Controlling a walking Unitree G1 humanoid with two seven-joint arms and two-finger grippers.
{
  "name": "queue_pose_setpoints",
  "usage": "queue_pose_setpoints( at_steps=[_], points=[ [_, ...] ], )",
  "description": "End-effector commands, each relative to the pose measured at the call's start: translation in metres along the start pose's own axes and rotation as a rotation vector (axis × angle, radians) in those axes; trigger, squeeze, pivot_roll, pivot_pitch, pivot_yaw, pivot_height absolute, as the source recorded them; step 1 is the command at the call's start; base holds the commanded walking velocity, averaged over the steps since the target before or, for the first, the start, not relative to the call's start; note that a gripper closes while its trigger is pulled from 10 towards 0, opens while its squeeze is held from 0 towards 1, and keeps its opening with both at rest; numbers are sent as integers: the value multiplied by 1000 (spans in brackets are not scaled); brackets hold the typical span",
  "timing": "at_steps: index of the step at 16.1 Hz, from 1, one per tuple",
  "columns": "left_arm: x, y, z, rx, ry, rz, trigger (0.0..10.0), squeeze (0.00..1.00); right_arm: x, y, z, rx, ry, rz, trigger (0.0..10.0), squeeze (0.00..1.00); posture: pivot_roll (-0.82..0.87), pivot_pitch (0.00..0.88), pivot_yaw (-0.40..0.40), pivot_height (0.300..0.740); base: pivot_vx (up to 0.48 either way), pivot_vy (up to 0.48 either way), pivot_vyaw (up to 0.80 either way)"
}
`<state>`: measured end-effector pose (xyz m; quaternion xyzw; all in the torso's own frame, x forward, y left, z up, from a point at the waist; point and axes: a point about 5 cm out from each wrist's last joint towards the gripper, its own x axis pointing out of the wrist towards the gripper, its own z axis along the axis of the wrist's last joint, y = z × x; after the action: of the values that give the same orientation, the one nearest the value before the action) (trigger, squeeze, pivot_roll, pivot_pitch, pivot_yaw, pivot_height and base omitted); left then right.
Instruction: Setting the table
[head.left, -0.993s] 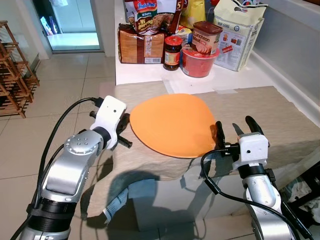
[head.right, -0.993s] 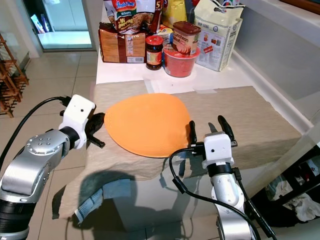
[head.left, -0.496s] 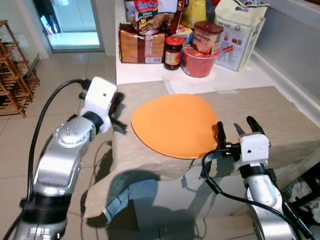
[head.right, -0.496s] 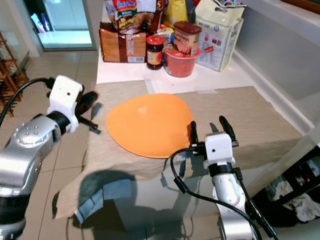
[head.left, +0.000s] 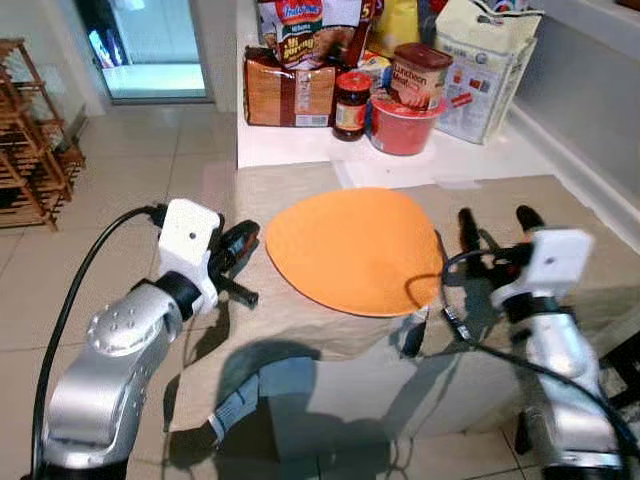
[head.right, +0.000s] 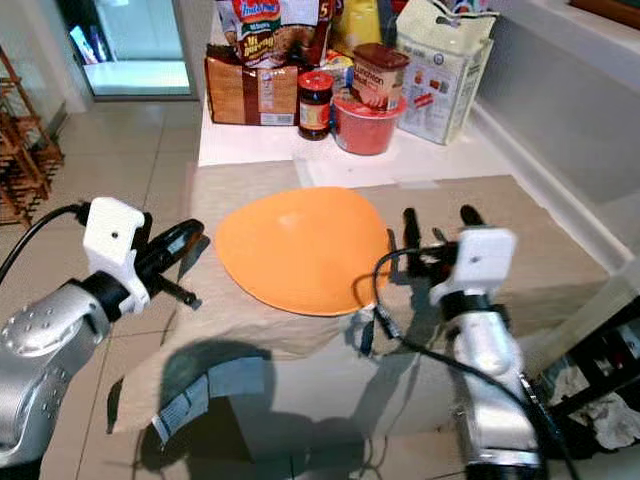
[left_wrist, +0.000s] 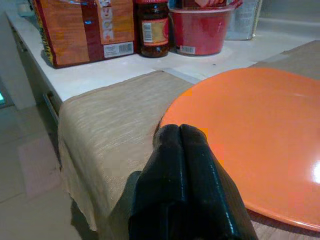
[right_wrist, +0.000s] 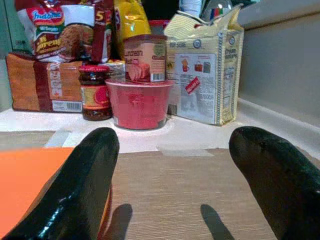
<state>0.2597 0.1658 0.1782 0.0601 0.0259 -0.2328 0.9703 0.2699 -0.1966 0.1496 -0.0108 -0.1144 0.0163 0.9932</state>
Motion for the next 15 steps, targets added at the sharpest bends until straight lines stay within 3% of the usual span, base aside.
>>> queue_pose_setpoints(
  at_steps=[1,6,10,15],
  points=[
    [0,-5,7,-2,-42,-29,10000,0,2,-8,6,49,-8,-9,10000,0,93,0,-37,740,0,0,0],
    [8,-15,6,-6,-79,-49,10000,0,1,-8,-1,243,74,48,10000,0,90,0,-34,740,0,0,0],
    [12,-28,-12,-43,-69,-45,10000,0,0,-4,-1,260,74,70,10000,0,74,0,-26,740,0,0,0],
    [20,-47,-14,-33,-70,-118,10000,0,3,7,6,313,68,116,10000,0,69,0,-22,740,0,0,0]
  ],
)
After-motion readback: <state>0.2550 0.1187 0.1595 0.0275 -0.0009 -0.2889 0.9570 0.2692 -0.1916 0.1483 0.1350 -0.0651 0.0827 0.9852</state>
